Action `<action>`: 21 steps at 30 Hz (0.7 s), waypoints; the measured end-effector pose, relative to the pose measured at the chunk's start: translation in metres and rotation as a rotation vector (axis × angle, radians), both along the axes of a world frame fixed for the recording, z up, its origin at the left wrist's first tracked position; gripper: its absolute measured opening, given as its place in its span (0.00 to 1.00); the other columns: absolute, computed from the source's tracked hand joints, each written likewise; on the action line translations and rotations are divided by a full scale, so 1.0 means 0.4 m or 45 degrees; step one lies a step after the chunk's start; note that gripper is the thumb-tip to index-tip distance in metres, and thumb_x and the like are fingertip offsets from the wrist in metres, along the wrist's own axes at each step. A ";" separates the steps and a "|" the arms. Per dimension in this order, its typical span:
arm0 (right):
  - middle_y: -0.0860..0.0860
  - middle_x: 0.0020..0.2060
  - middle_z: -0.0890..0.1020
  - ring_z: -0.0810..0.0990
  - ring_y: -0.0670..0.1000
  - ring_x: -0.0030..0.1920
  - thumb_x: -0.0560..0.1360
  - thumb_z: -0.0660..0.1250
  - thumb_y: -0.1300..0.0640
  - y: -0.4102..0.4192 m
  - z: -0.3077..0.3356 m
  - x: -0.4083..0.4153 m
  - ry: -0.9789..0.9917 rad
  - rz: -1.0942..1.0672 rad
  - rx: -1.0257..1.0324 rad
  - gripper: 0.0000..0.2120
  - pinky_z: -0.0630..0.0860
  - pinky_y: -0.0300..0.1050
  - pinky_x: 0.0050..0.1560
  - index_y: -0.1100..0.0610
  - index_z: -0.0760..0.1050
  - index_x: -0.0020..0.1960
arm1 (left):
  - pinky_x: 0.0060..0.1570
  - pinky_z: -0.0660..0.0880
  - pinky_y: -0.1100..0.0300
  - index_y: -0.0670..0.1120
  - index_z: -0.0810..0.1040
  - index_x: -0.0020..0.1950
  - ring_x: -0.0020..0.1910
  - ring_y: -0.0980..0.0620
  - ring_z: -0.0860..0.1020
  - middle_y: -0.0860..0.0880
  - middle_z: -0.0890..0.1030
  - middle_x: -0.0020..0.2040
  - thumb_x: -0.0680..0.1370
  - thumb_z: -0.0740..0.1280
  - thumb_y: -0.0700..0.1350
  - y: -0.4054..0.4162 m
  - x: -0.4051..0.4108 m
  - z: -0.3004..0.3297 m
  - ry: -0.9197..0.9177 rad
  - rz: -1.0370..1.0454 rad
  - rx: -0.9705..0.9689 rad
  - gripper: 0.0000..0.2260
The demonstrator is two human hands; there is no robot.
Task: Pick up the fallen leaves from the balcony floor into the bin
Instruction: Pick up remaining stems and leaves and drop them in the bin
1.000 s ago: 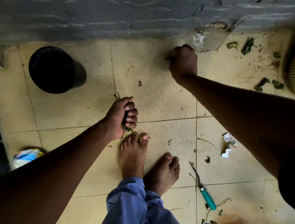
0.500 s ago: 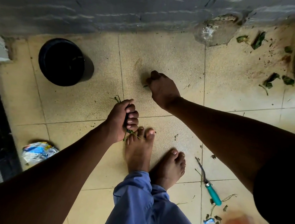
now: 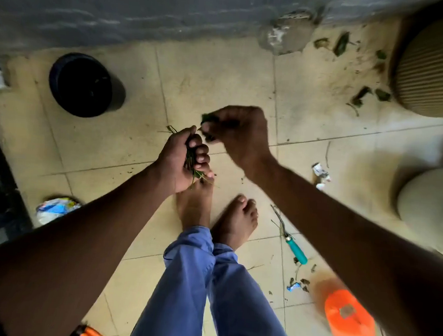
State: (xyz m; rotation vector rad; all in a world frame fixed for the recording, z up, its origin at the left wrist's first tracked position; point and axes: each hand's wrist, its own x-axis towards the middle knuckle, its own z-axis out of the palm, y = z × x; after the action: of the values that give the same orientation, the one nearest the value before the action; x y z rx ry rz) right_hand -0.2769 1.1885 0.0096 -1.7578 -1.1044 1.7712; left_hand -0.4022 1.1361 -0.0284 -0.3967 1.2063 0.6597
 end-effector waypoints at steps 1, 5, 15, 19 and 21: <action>0.56 0.33 0.85 0.84 0.59 0.33 0.70 0.76 0.69 -0.030 0.045 0.004 0.007 -0.004 -0.005 0.12 0.84 0.61 0.38 0.52 0.84 0.36 | 0.23 0.60 0.65 0.50 0.67 0.31 0.23 0.55 0.65 0.52 0.66 0.26 0.83 0.58 0.49 0.002 0.021 0.026 -0.027 0.010 0.027 0.19; 0.51 0.38 0.84 0.82 0.53 0.38 0.68 0.71 0.60 -0.142 0.171 0.049 -0.436 0.324 0.463 0.08 0.79 0.52 0.40 0.50 0.86 0.44 | 0.21 0.68 0.68 0.48 0.67 0.34 0.19 0.56 0.70 0.51 0.69 0.22 0.84 0.56 0.52 0.026 0.099 0.150 -0.172 0.082 0.076 0.20; 0.48 0.34 0.80 0.75 0.52 0.41 0.63 0.74 0.61 -0.174 0.300 0.173 -1.257 0.388 0.818 0.08 0.70 0.44 0.38 0.55 0.83 0.42 | 0.45 0.73 0.57 0.49 0.69 0.39 0.37 0.50 0.78 0.48 0.74 0.37 0.83 0.56 0.52 0.044 0.247 0.306 -0.117 -0.310 0.052 0.15; 0.51 0.37 0.81 0.76 0.56 0.45 0.65 0.71 0.60 -0.192 0.341 0.195 -1.257 0.519 0.703 0.05 0.71 0.48 0.43 0.56 0.83 0.41 | 0.45 0.73 0.56 0.45 0.78 0.44 0.35 0.49 0.83 0.45 0.82 0.39 0.84 0.55 0.55 0.044 0.299 0.334 -0.059 -0.564 -0.023 0.20; 0.53 0.44 0.82 0.75 0.58 0.51 0.67 0.69 0.55 -0.203 0.366 0.209 -1.180 0.645 0.558 0.09 0.71 0.51 0.48 0.55 0.83 0.45 | 0.40 0.71 0.58 0.47 0.72 0.39 0.29 0.51 0.81 0.47 0.78 0.33 0.85 0.53 0.54 0.047 0.316 0.339 0.011 -0.619 -0.028 0.19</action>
State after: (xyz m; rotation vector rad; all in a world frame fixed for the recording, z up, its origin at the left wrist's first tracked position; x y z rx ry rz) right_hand -0.1932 1.1073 0.1558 -2.1411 -2.2503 0.7163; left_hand -0.2759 1.1550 0.1074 -0.1076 1.2586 0.2285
